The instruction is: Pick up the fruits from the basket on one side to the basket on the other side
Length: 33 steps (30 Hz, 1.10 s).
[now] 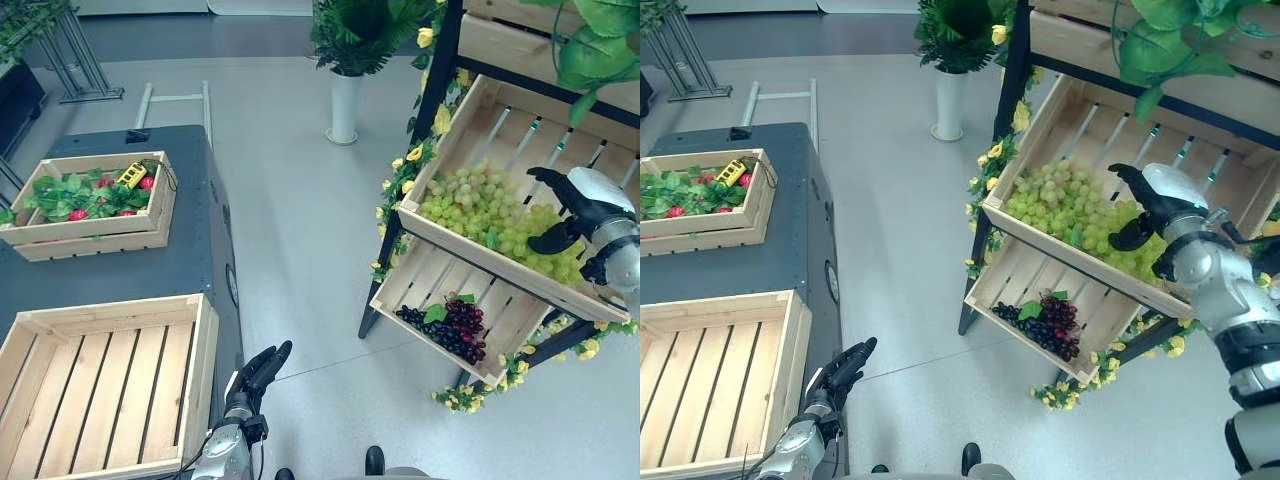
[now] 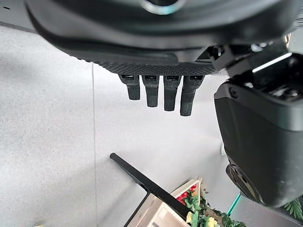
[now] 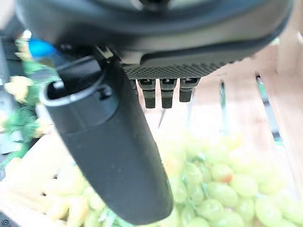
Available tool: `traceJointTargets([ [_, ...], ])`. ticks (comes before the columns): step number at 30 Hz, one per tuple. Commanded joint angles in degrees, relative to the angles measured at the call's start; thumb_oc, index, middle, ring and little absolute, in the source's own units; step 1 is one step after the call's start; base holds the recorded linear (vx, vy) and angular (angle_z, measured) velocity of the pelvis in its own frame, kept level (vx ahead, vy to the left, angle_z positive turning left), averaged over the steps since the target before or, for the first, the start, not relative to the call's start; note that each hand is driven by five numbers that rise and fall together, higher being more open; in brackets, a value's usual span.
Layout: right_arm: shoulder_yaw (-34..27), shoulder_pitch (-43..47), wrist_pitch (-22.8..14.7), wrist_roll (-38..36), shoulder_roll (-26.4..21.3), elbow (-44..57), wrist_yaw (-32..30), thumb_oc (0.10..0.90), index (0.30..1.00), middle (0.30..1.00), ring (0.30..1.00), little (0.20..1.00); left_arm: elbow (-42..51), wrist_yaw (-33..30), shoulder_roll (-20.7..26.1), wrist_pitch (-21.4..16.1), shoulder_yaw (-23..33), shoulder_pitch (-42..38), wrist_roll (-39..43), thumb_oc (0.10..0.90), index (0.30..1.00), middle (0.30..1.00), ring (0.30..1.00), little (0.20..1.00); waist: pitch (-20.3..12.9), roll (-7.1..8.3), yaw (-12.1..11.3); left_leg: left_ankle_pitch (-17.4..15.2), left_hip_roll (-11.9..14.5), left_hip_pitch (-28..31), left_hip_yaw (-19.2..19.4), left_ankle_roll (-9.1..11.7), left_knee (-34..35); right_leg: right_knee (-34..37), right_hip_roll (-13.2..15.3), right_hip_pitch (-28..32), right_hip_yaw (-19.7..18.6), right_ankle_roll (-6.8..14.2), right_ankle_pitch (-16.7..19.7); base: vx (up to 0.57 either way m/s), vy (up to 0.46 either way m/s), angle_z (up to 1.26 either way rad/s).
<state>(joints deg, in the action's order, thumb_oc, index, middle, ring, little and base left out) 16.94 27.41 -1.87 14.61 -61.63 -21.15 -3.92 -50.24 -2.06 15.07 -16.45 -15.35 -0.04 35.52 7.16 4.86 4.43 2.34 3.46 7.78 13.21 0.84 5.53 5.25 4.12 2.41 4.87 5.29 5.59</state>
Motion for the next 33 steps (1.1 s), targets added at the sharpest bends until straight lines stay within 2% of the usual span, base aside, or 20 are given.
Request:
traceJointTargets([
  [1,-5.89,3.55,-1.28,4.42,-1.48,3.47,-7.49,0.800,0.900,0.900,0.900,0.900,2.60,-0.27,-0.22,-3.84,-0.11,-4.34,-1.84,0.800,0.900,0.900,0.900,0.900,-3.58,0.22,0.06,-9.54,-1.90,2.35,0.05,-1.46,-0.53,-0.25,-0.70,3.30,-0.98,0.79,-5.81,0.00,0.000,0.00],
  [11,-11.28,-4.34,-4.88,11.13,1.13,17.38,-12.43,0.800,0.900,0.900,0.900,0.900,2.03,-1.42,-1.45,-3.97,0.30,-4.71,-1.87,0.800,0.900,0.900,0.900,0.900,-3.83,-1.05,1.75,-9.97,-1.83,2.73,0.93,-1.57,-0.53,-0.25,-0.78,3.23,-1.69,0.95,-5.89,0.00,-0.004,-0.06],
  [13,-12.17,-5.62,-6.32,12.76,1.80,19.70,-13.69,0.800,0.900,0.900,0.900,0.900,1.88,-1.68,-1.68,-3.89,0.33,-4.67,-1.95,0.800,0.900,0.900,0.900,0.900,-3.89,-1.25,1.90,-10.04,-1.89,2.70,0.94,-1.61,-0.53,-0.25,-0.84,3.20,-1.83,0.95,-5.95,0.00,0.000,0.00],
  [15,-12.71,-7.52,-8.78,17.91,2.99,23.96,-16.64,0.800,0.900,0.900,0.900,0.900,1.42,-2.07,-2.04,-3.98,0.56,-4.42,-2.43,0.800,0.900,0.900,0.900,0.900,-3.94,-1.63,2.14,-10.13,-1.96,2.75,0.94,-1.68,-0.53,-0.25,-0.86,3.18,-1.88,1.03,-5.99,0.00,0.000,0.00],
  [17,-12.98,-8.22,-9.28,19.52,3.30,25.63,-17.89,0.800,0.900,0.900,0.900,0.900,1.40,-2.23,-2.18,-3.86,0.57,-4.33,-2.53,0.800,0.900,0.900,0.900,0.900,-3.99,-1.72,2.11,-10.15,-1.97,2.76,0.96,-1.73,-0.53,-0.25,-0.84,3.18,-1.87,1.05,-6.02,0.00,0.000,0.00],
  [21,-12.65,-10.55,-15.19,25.79,6.07,30.64,-24.93,0.800,0.900,0.900,0.900,0.900,0.43,-3.13,-3.11,-3.49,0.53,-3.99,-2.53,0.800,0.900,0.900,0.900,0.900,-4.09,-2.05,1.81,-10.27,-1.99,2.86,0.88,-1.82,-0.53,-0.31,-0.80,3.20,-1.71,1.29,-6.18,0.00,-0.032,0.00],
  [22,-11.48,-10.79,-17.51,27.99,7.46,31.54,-28.11,0.800,0.900,0.900,0.900,0.900,-0.19,-3.48,-3.52,-3.25,0.32,-3.87,-2.86,0.800,0.900,0.900,0.900,0.900,-4.17,-2.16,1.52,-10.27,-2.03,2.87,0.71,-1.87,-0.53,-0.29,-0.76,3.24,-1.54,1.34,-6.25,0.00,-0.033,0.00],
  [23,-11.48,-10.79,-17.51,27.99,7.46,31.54,-28.11,0.800,0.900,0.900,0.900,0.900,-0.19,-3.48,-3.52,-3.25,0.32,-3.87,-2.86,0.800,0.900,0.900,0.900,0.900,-4.17,-2.16,1.52,-10.27,-2.03,2.87,0.71,-1.87,-0.53,-0.29,-0.76,3.24,-1.54,1.34,-6.25,0.00,-0.049,0.00],
  [25,-9.23,-10.84,-19.90,31.28,9.72,31.05,-32.32,0.800,0.900,0.900,0.900,0.900,-1.42,-3.62,-4.08,-3.34,-0.10,-3.70,-3.73,0.800,0.900,0.900,0.900,0.900,-4.16,-2.23,1.02,-10.36,-2.06,2.93,0.48,-1.95,-0.56,-0.25,-0.70,3.41,-1.20,1.36,-6.39,0.00,-0.046,0.01],
  [27,-5.00,-10.03,-23.72,35.86,12.91,28.98,-38.73,0.800,0.900,0.900,0.900,0.900,-3.49,-4.03,-4.63,-3.29,-1.22,-3.57,-4.71,0.800,0.900,0.900,0.900,0.900,-4.25,-2.32,0.18,-10.39,-2.09,2.84,0.06,-1.99,-0.69,-0.25,-0.57,3.63,-0.54,1.43,-6.60,0.01,-0.067,0.01],
  [30,0.50,-9.87,-28.57,39.91,16.43,26.52,-43.10,0.800,0.900,0.900,0.900,0.900,-6.12,-4.27,-5.16,-3.82,-2.39,-3.54,-6.17,0.800,0.900,0.900,0.900,0.900,-4.25,-2.46,-0.53,-10.42,-2.15,2.79,-0.57,-2.07,-0.80,-0.28,-0.46,3.88,0.15,1.40,-6.85,0.01,-0.054,0.03],
  [32,3.01,-10.29,-30.96,40.59,17.79,24.63,-43.91,0.800,0.900,0.900,0.900,0.900,-7.07,-4.43,-5.26,-3.90,-2.85,-3.53,-7.34,0.800,0.900,0.900,0.900,0.900,-4.29,-2.49,-0.87,-10.44,-2.20,2.61,-0.84,-2.11,-0.93,-0.44,-0.41,3.80,0.43,1.37,-7.01,0.00,-0.047,0.02],
  [33,6.14,-10.58,-33.09,41.71,19.03,21.99,-43.97,0.800,0.900,0.900,0.900,0.900,-8.15,-4.69,-5.32,-3.93,-3.44,-3.65,-8.38,0.800,0.900,0.900,0.900,0.900,-4.14,-2.50,-1.17,-10.49,-2.19,2.61,-1.14,-2.16,-1.05,-0.62,-0.37,3.92,0.79,1.36,-7.17,-0.01,-0.040,0.04],
])
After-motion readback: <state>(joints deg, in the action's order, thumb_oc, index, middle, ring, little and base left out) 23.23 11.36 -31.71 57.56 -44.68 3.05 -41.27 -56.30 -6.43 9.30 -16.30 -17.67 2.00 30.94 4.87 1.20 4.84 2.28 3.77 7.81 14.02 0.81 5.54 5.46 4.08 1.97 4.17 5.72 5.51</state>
